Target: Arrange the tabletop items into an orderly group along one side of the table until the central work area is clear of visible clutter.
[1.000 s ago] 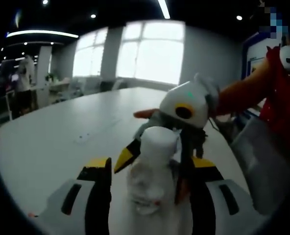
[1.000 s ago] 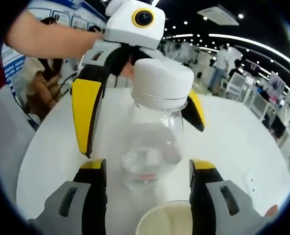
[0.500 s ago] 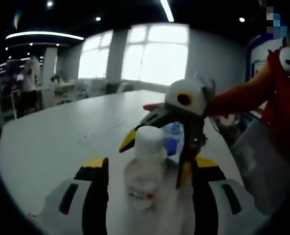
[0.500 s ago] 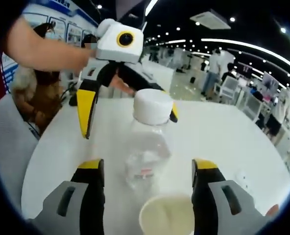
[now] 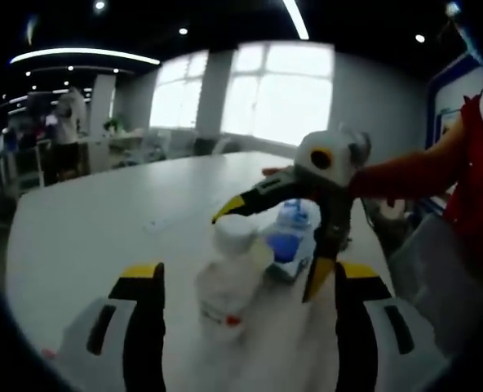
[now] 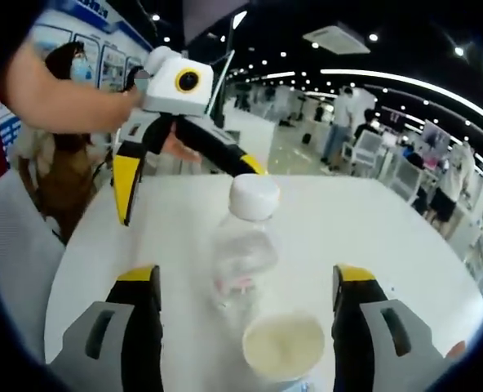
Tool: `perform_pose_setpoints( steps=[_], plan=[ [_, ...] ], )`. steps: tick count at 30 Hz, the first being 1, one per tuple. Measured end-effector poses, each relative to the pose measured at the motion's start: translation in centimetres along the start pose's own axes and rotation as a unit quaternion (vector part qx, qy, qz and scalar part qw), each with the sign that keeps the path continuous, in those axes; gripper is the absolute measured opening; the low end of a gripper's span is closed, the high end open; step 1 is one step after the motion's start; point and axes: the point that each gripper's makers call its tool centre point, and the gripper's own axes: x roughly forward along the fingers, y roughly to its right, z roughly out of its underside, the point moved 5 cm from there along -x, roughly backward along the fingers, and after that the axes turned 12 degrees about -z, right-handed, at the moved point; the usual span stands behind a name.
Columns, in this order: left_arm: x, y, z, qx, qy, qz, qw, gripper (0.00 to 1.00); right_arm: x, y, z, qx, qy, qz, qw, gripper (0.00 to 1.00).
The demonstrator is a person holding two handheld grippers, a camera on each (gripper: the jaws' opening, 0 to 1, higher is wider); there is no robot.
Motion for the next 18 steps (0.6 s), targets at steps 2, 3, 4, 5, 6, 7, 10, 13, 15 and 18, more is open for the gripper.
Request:
perform_pose_setpoints(
  steps=[2,3,4,5,6,7,10,13,15,18],
  plan=[
    [-0.3,0.4,-0.2,0.002,0.004,-0.006,1.0000,0.87,-0.4,-0.3,-0.2,0.001,0.006,0.003,1.0000,0.87],
    [-0.5,0.7,-0.3,0.002,0.006,-0.009,0.9999,0.87,-0.7,-0.5,-0.2,0.002,0.008,0.006,0.9999,0.87],
    [-0.6,0.9,-0.4,0.001,0.008,-0.011,0.9999,0.88,-0.9,-0.6,-0.3,0.002,0.010,0.008,0.9999,0.88],
    [-0.7,1.1,-0.5,0.001,0.009,-0.013,0.9999,0.89,-1.1,-0.7,-0.3,0.003,0.011,0.011,0.9999,0.89],
    [-0.9,1.3,-0.6,0.003,0.011,-0.019,0.9998,0.90,-1.3,-0.7,-0.4,0.008,0.015,0.015,0.9997,0.90],
    [-1.0,1.5,-0.7,0.004,0.013,-0.023,0.9996,0.91,-1.5,-0.8,-0.5,0.014,0.023,0.018,0.9995,0.91],
    [-1.2,1.9,-0.8,0.001,0.022,-0.031,0.9993,0.96,-1.8,-0.9,-0.7,0.034,0.041,0.029,0.9982,0.97],
    [-1.6,2.5,-1.3,-0.014,0.037,-0.038,0.9985,0.98,-2.5,-1.2,-0.9,0.041,0.055,0.038,0.9969,0.97],
    [-1.8,3.0,-1.5,-0.013,0.041,-0.042,0.9982,0.99,-3.0,-1.6,-1.1,0.039,0.061,0.044,0.9964,0.99],
    [-2.3,4.1,-2.0,-0.002,0.044,-0.047,0.9979,0.98,-3.7,-2.1,-1.3,0.036,0.063,0.052,0.9960,0.99]
  ],
)
